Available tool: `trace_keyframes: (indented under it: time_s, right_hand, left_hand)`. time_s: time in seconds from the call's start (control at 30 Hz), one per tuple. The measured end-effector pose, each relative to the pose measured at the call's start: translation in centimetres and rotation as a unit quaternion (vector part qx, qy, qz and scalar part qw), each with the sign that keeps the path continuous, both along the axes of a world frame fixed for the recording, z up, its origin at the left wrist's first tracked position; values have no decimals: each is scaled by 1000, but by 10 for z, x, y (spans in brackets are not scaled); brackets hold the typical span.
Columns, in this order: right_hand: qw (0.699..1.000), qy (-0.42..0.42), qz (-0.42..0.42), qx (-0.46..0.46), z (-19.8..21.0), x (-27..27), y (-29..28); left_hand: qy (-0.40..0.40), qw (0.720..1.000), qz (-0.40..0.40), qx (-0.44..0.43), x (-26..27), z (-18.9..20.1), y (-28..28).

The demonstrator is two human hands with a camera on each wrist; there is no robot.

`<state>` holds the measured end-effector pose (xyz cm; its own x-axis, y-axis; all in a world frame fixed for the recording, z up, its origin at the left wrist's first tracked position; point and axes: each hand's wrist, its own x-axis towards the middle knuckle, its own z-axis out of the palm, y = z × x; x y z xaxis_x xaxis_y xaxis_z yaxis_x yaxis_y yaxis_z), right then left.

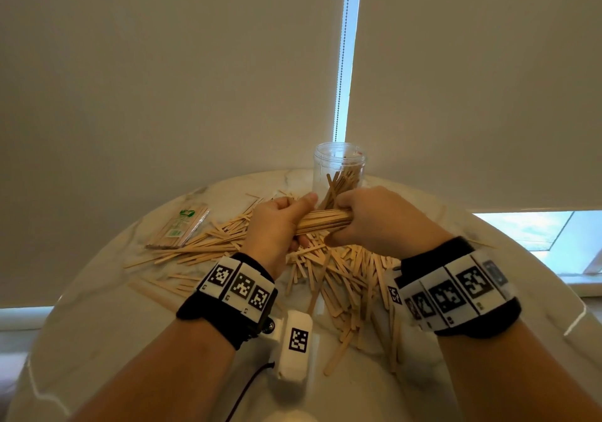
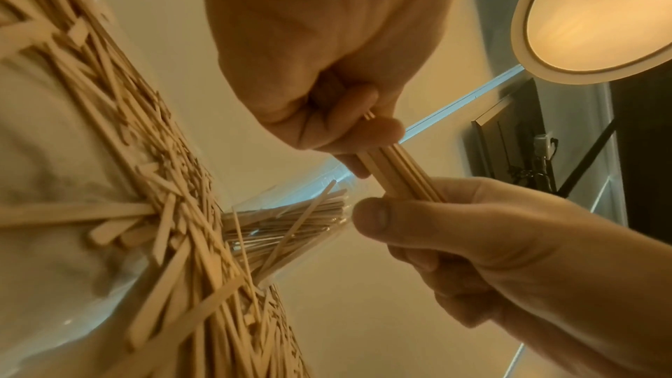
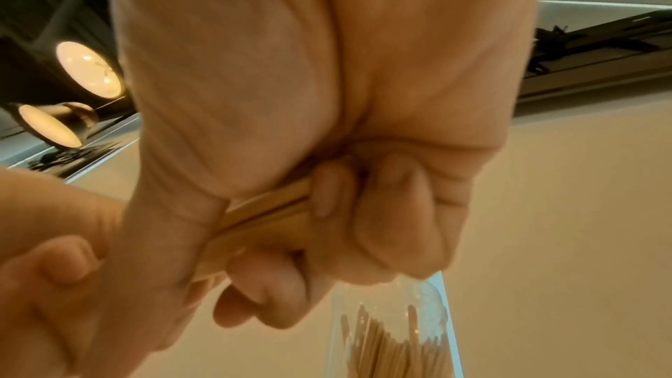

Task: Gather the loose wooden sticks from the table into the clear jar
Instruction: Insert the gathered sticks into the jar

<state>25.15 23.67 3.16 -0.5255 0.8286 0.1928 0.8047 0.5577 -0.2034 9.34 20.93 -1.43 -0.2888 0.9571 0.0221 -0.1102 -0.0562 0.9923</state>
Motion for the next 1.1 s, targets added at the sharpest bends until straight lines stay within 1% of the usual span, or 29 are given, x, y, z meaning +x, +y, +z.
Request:
trace_keyframes:
  time_s: [0.1, 0.13, 0.17, 0.23, 0.27, 0.3, 0.37, 0.4, 0.47, 0.53, 0.6, 0.63, 0.7, 0.77, 0.83, 0.9, 0.93, 0.97, 1.03, 1.1]
  right_hand:
    - [997, -39, -23, 57, -4, -6, 1]
    - [997, -43, -27, 52, -4, -5, 1]
    - [998, -41, -23, 29, -5, -4, 2]
    - [999, -11, 0, -42, -3, 1, 3]
    - [998, 11, 12, -62, -2, 2, 4]
    - [997, 28, 19, -66, -2, 3, 5]
    - [998, 42, 21, -44, -2, 2, 3]
    - [998, 42, 21, -39, -2, 2, 3]
    - [997, 44, 11, -58, 1, 8, 3]
    - [996, 47, -12, -81, 8, 20, 4]
    - [992, 78, -48, -81, 16, 38, 7]
    - [989, 103, -73, -74, 21, 48, 8]
    - [981, 143, -123, -44, 34, 63, 14]
    - [976, 144, -165, -7, 48, 66, 29]
    - [973, 112, -198, 31, 65, 55, 53]
    - [975, 40, -215, 50, 82, 37, 78]
    - [975, -9, -217, 52, 89, 27, 88]
    - [974, -59, -212, 57, 95, 16, 97]
    - [969, -142, -191, 72, 99, -5, 108]
    - [957, -218, -169, 90, 96, -22, 118]
  left_hand:
    - [1, 1000, 14, 13, 2, 2, 0]
    - [9, 1000, 19, 13, 2, 3, 1]
    - [19, 999, 26, 12, 2, 3, 2]
    - [28, 998, 44, 18, 1, 3, 4]
    - [30, 998, 58, 22, 0, 3, 6]
    - [28, 997, 68, 21, 0, 4, 6]
    - [15, 997, 73, 6, 0, 6, 6]
    - [10, 997, 70, -7, 1, 8, 5]
    - [1, 998, 43, -47, 4, 13, 3]
    - [-46, 995, 7, -84, 5, 16, 4]
    - [-88, 991, -4, -98, 3, 21, 9]
    - [-87, 992, -2, -93, 3, 25, 12]
    - [-31, 997, 6, -76, 1, 34, 27]
    - [46, 996, -13, -77, -1, 40, 52]
    - [132, 986, -33, -92, 2, 43, 76]
    - [207, 974, -37, -87, 10, 46, 92]
    - [225, 971, -40, -75, 15, 45, 99]
    - [229, 971, -43, -57, 20, 43, 106]
    - [213, 976, -45, -30, 27, 37, 117]
    - [200, 979, -34, -7, 27, 27, 126]
